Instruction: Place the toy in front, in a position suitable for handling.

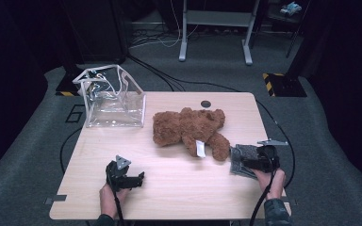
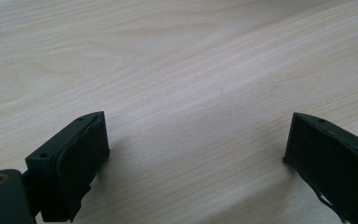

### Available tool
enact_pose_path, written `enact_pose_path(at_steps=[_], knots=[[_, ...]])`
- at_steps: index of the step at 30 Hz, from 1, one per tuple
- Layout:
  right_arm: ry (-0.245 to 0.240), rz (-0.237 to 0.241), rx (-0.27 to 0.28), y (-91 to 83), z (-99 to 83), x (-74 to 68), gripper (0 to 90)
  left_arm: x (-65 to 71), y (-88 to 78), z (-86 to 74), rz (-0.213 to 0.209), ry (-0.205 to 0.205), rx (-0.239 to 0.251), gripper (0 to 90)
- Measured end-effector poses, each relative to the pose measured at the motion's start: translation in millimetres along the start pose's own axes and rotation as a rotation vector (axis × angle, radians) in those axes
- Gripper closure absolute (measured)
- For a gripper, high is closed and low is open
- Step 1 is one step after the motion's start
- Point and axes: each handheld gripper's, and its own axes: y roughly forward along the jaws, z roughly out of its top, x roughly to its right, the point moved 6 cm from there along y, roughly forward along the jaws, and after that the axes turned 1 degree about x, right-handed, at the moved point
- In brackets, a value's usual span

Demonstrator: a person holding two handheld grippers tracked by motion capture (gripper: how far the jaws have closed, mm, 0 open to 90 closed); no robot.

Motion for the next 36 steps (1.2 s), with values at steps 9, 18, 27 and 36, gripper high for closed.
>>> enact_pose_path(at_steps=[9, 18, 27, 36], knots=[[-0.071, 0.074, 0.016, 2.8, 33.4, -29.6, 11.3, -0.5, -1.4, 12.4, -0.011, -0.038, -0.019, 5.2], [-0.128, 0.118, 0.030, 14.9, 64.8, -56.5, 5.4, 13.1, 2.7, 59.9, -0.107, -0.034, 0.041, 4.7], [-0.163, 0.135, 0.025, 31.0, 92.4, -82.3, 5.3, 33.1, 24.6, 98.1, -0.153, -0.008, 0.069, 5.5], [-0.164, 0.125, 0.048, 42.4, 121.2, -90.9, 16.9, 41.9, 41.5, 123.8, -0.161, 0.002, 0.077, 11.9]])
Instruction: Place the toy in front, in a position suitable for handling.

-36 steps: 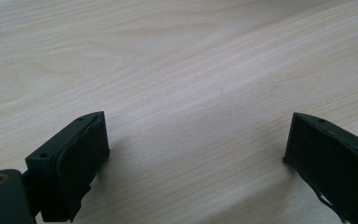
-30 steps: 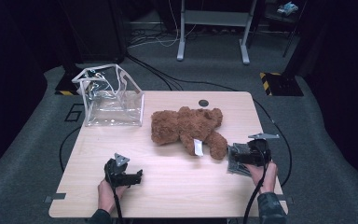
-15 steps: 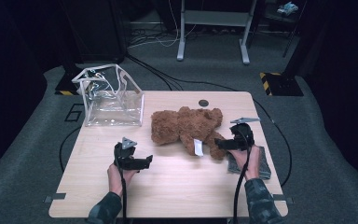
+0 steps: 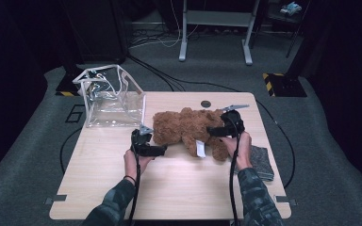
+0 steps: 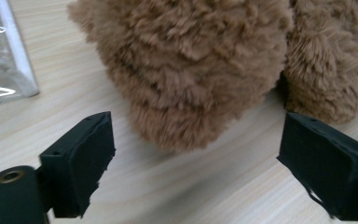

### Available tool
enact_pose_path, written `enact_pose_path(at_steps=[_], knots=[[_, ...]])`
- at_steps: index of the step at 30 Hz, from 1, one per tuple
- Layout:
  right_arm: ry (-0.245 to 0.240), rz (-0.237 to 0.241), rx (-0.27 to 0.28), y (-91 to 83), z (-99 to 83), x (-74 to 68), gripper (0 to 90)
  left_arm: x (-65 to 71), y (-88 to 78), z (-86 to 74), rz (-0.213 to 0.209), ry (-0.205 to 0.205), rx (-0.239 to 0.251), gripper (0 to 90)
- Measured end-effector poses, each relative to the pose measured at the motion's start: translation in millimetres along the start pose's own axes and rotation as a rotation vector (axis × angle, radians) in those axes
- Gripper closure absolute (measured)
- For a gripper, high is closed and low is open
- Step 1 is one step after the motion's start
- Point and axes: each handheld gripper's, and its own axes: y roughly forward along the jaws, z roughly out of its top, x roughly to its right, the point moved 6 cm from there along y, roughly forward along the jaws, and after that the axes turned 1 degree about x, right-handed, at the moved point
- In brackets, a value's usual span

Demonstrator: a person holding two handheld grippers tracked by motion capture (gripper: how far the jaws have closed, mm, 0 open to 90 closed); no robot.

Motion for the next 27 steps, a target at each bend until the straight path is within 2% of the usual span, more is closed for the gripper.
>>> enact_pose_path(at_steps=[3, 4, 6, 8, 9, 11, 12, 13, 15, 17, 19, 23, 24, 25, 27], knots=[[0.011, 0.001, 0.000, 5.6, 11.1, 1.0, 23.6, -0.5, 5.8, 4.8, 0.018, 0.008, -0.003, 15.1], [0.000, -0.014, 0.004, 7.3, 14.7, 2.2, 25.0, -1.0, 7.2, 5.4, 0.022, 0.010, -0.007, 15.8], [0.009, -0.008, -0.002, 10.3, 20.4, 1.8, 28.3, -1.4, 10.8, 6.5, 0.023, 0.001, -0.005, 18.2], [0.005, -0.032, -0.005, 14.1, 26.1, 2.3, 32.5, -1.6, 13.9, 6.7, 0.025, -0.006, -0.006, 18.8], [0.005, -0.025, -0.009, 17.2, 28.4, 3.1, 33.8, -1.8, 16.0, 6.5, 0.031, -0.010, -0.010, 20.1], [0.010, -0.040, -0.018, 21.6, 31.6, 3.4, 43.0, -2.9, 18.1, 5.8, 0.032, -0.001, -0.012, 27.4], [0.013, -0.042, -0.018, 23.9, 32.7, 3.2, 45.9, -2.4, 19.1, 5.4, 0.026, -0.013, -0.009, 29.8], [0.007, -0.048, -0.025, 26.0, 32.7, 2.6, 53.7, -2.0, 19.8, 5.3, 0.022, -0.014, -0.001, 33.4], [0.008, -0.060, -0.042, 30.5, 30.8, 2.4, 64.2, -2.5, 20.1, 5.2, 0.031, 0.005, 0.008, 37.2], [0.014, -0.069, -0.041, 32.8, 28.6, 3.0, 74.9, -3.0, 19.1, 4.7, 0.036, 0.012, 0.015, 45.5], [0.027, -0.075, -0.027, 32.9, 27.4, 3.0, 81.4, -4.5, 18.1, 4.7, 0.042, 0.014, 0.021, 54.9], [-0.007, -0.087, -0.015, 32.9, 26.1, 1.3, 84.9, -6.4, 16.4, 4.9, 0.045, 0.018, 0.028, 75.0], [0.001, -0.090, -0.018, 32.0, 25.9, -0.6, 85.2, -6.7, 16.0, 4.7, 0.053, 0.012, 0.028, 82.2], [-0.021, -0.099, -0.011, 31.8, 26.9, -0.5, 85.4, -7.9, 16.2, 4.9, 0.058, 0.007, 0.039, 88.6], [-0.026, -0.102, -0.002, 30.8, 27.8, -1.4, 85.6, -9.0, 15.7, 3.8, 0.053, 0.006, 0.032, 89.2]])
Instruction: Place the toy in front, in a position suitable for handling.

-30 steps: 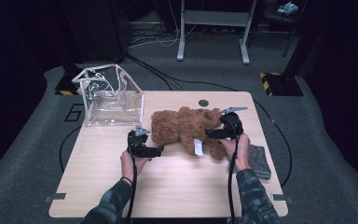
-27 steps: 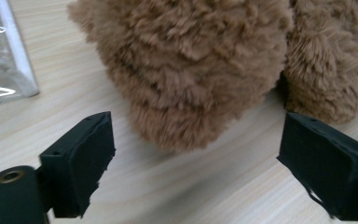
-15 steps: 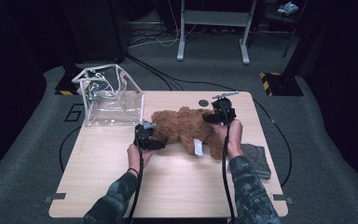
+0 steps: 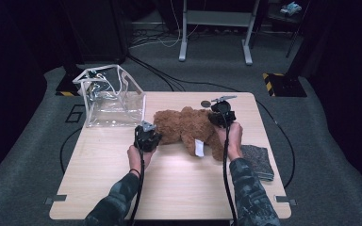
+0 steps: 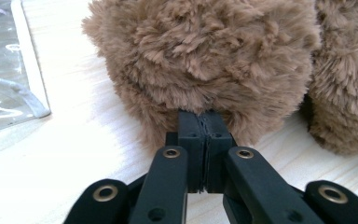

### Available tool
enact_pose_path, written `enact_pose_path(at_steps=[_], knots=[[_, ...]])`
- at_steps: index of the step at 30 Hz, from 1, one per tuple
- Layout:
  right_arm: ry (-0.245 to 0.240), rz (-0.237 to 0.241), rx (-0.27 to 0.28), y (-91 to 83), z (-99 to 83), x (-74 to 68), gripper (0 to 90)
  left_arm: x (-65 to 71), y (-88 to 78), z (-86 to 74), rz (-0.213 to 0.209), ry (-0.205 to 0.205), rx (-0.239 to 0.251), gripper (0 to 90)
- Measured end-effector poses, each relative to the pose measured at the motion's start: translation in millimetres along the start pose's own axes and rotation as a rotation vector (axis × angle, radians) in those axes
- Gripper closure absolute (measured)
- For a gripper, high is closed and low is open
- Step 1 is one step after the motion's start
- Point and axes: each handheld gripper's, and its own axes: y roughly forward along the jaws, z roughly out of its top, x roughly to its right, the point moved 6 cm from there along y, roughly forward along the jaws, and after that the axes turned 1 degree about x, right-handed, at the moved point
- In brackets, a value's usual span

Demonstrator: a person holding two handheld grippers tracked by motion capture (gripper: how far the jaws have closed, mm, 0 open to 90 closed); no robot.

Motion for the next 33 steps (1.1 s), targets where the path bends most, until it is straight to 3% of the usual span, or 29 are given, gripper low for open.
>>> enact_pose_path(at_steps=[2, 3, 6, 7, 9, 11, 15, 18, 24, 33], knots=[[-0.004, -0.006, -0.002, 0.2, 0.1, -0.4, 85.6, 0.2, -1.5, 0.5, -0.005, -0.007, 0.016, 88.1], [-0.003, -0.005, -0.003, 0.5, 0.0, -0.1, 85.5, -0.2, -2.8, 0.6, -0.001, -0.013, 0.018, 82.3], [0.001, -0.006, -0.004, 1.4, -0.8, 1.7, 85.5, 0.4, -5.5, 0.3, -0.004, -0.048, 0.024, 41.4], [0.002, -0.005, -0.006, 1.8, -1.1, 1.6, 85.5, 1.6, -4.2, -0.9, -0.012, -0.044, 0.013, 32.8], [0.005, -0.007, -0.007, 2.1, -1.3, 1.6, 85.5, 2.8, -0.8, -4.2, 0.003, -0.034, -0.008, 24.1], [0.002, -0.011, -0.009, 2.4, -1.3, 1.2, 85.5, 2.2, 3.8, -6.9, 0.013, -0.045, -0.023, 25.1], [0.003, -0.010, -0.011, 2.6, -1.7, 1.1, 85.5, 3.1, 10.0, -11.0, -0.011, -0.050, -0.041, 42.9], [-0.001, -0.014, -0.012, 3.2, -3.3, 0.6, 85.5, 3.2, 12.4, -12.0, -0.030, -0.069, -0.026, 53.2], [-0.010, -0.017, -0.005, 3.7, -2.6, -0.4, 85.8, 3.8, 12.8, -10.9, -0.034, -0.045, -0.022, 72.6], [-0.026, -0.023, 0.026, -7.4, 1.3, -3.4, 86.1, 3.9, 2.5, -7.6, -0.041, -0.036, -0.008, 79.6]])
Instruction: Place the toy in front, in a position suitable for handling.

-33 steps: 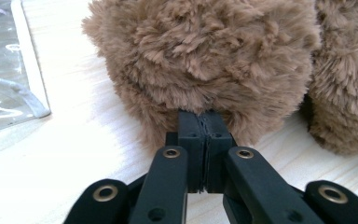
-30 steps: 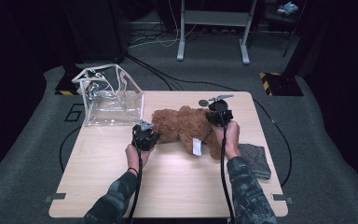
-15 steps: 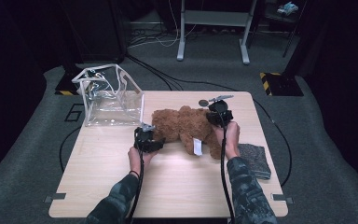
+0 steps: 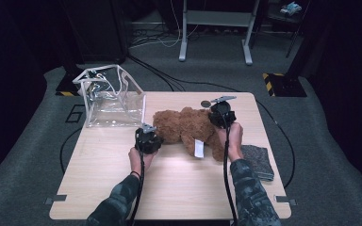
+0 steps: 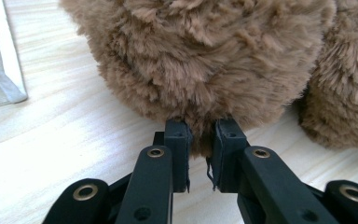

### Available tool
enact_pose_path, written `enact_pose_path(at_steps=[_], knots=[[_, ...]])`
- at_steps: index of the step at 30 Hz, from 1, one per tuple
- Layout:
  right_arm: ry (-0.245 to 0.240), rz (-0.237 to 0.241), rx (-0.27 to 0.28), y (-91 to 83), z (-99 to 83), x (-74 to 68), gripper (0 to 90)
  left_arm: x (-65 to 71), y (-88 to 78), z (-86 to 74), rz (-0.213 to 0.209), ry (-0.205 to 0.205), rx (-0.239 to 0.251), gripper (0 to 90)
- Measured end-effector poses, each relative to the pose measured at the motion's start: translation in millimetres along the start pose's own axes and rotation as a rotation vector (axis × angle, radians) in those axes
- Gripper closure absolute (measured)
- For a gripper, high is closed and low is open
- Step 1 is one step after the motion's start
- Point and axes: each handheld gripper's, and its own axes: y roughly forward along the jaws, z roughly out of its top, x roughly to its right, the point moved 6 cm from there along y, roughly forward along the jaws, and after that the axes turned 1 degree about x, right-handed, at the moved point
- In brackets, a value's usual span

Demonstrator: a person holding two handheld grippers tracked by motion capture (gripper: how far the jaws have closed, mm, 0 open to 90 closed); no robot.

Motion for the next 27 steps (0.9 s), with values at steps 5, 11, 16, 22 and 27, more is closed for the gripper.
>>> enact_pose_path(at_steps=[5, 11, 16, 22, 27], knots=[[-0.020, 0.006, 0.030, -11.6, 3.6, -4.0, 86.2, -0.4, -14.9, 6.0, -0.009, 0.004, 0.034, 79.8], [-0.050, 0.022, 0.067, -32.7, 6.9, -11.9, 86.2, -0.5, -37.1, 10.6, -0.031, 0.002, 0.063, 79.7], [-0.060, 0.040, 0.090, -49.8, 7.1, -18.6, 86.1, 1.5, -56.2, 11.5, -0.050, 0.006, 0.078, 79.6], [-0.066, 0.064, 0.100, -67.0, 3.5, -28.7, 86.1, 3.6, -70.8, 4.6, -0.060, -0.006, 0.092, 79.4], [-0.091, 0.074, 0.088, -72.2, -6.3, -36.5, 86.1, 7.6, -74.9, -12.2, -0.060, 0.003, 0.071, 79.4]])
